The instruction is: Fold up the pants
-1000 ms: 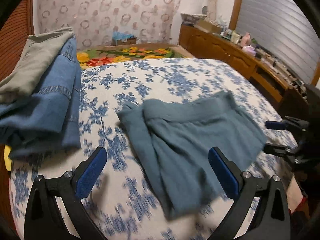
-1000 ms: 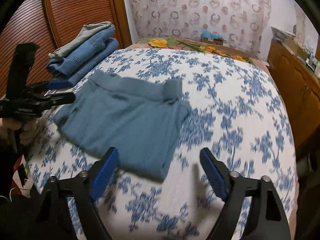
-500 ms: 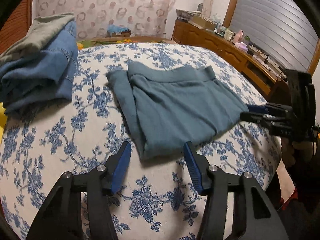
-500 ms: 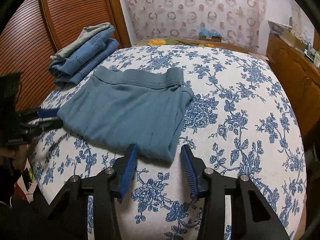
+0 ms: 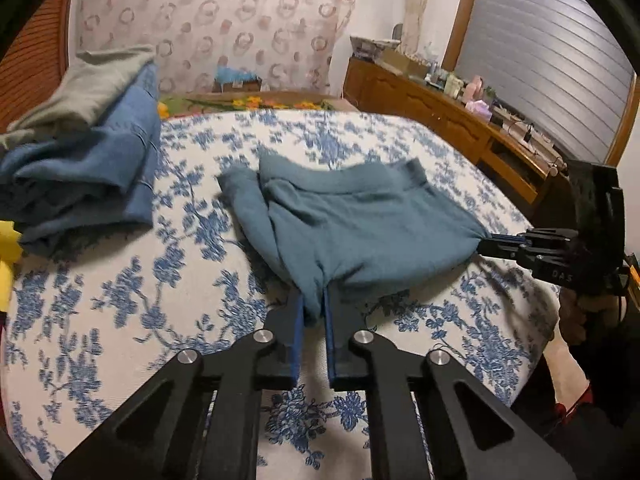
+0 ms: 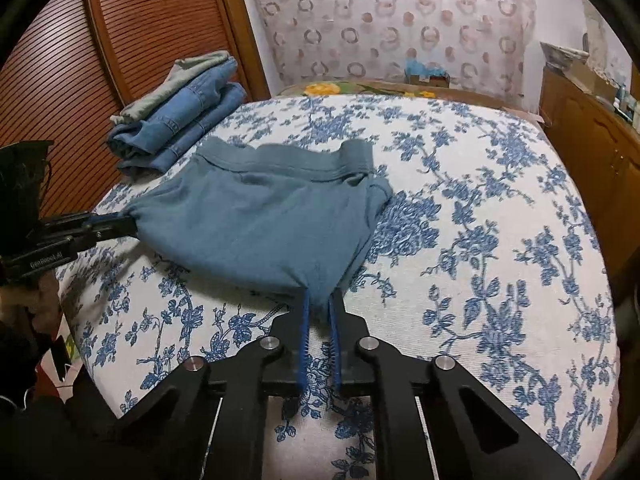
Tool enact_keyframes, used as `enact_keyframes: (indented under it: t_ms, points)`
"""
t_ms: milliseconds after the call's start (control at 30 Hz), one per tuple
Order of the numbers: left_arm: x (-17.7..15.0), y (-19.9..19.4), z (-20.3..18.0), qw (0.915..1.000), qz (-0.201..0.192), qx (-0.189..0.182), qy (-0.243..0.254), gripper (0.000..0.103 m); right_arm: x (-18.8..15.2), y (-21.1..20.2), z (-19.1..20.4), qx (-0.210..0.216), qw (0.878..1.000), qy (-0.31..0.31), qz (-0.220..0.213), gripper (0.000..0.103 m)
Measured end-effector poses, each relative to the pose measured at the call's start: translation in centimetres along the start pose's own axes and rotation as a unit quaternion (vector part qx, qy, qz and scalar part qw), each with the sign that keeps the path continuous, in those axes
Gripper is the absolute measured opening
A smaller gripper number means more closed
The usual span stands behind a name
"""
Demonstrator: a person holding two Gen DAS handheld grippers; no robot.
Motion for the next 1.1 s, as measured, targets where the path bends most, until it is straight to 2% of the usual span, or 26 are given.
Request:
enact_keyframes:
  t_ms: [200, 500, 867, 1033, 1100]
  points:
    - [-0.2, -1.0, -0.5, 1.0, 0.002, -0.005, 0.001, 0.009, 0.2, -1.4, 0.3, 0.004, 1.0, 0.001, -0.012, 0.007]
    - [-1.7, -3.1, -2.4, 0.9997, 0.018, -0.01, 0.01, 0.009, -1.0, -4.2, 1.3, 0.013, 1.0, -0.007, -0.003, 0.007]
    - [-1.5, -4.5, -3.4, 0.9995, 0.019, -0.005, 0.024, 0.01, -1.7, -6.3, 2.0, 0.007, 1.0, -0.022, 0.005, 0.007]
    - [-1.1, -4.2, -2.6, 0.9993, 0.02, 0.01, 0.029, 0.014, -1.4, -6.6, 1.9, 0.002, 1.0, -0.017, 0.004, 0.007]
    - [-0.8, -3.9, -2.1, 0.9992, 0.02, 0.019, 0.029, 0.022, -1.1, -7.1, 1.6, -0.017, 1.0, -0.02, 0.001, 0.007]
Point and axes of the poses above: each gripper's, at about its wrist camera, not at the fingertips, and y roughly the way its jaws point, z to its left, x to its top, the point moved 5 cm from there along y, roughly the way its jaws point, and after that the axes turned 13 degrees about -z, right-handed, at the moved point
